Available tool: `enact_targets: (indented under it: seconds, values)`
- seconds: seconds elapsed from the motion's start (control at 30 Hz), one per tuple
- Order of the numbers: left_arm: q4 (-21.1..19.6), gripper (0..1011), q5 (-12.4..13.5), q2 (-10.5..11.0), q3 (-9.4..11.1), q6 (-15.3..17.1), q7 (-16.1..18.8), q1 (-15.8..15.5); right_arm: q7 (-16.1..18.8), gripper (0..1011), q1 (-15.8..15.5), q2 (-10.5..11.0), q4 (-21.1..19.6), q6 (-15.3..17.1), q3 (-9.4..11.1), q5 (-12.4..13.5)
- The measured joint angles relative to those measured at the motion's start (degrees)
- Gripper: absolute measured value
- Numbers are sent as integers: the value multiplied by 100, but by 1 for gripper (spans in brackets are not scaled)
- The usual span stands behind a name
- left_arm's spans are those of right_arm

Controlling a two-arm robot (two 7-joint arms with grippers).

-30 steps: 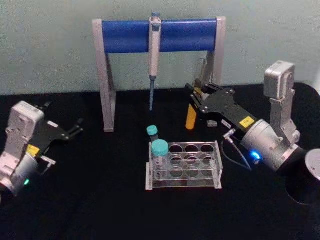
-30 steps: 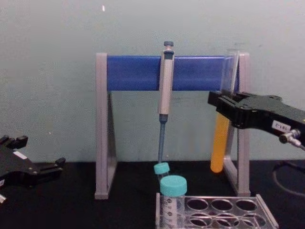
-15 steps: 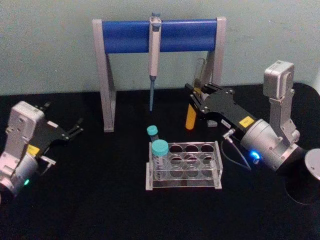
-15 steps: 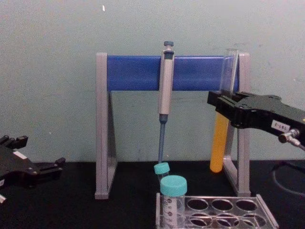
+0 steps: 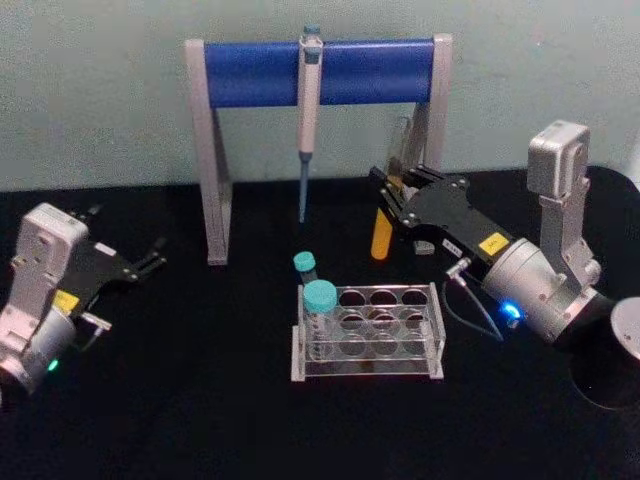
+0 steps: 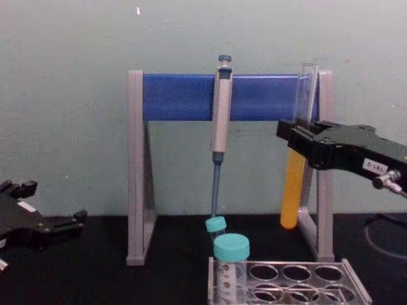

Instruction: Pick up the test tube from the test tube rack, shake it, then place it back into the test tube rack.

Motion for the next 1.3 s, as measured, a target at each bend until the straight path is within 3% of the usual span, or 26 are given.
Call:
enact_targets:
  seconds: [0.83,1.3]
  values:
    - [0,1001,0,0,0,0,0,0,25,226,-42,40,-74,58,-18,29]
    - [0,1001,0,0,0,0,0,0,44,226,-281,178,-316,210,-44,105]
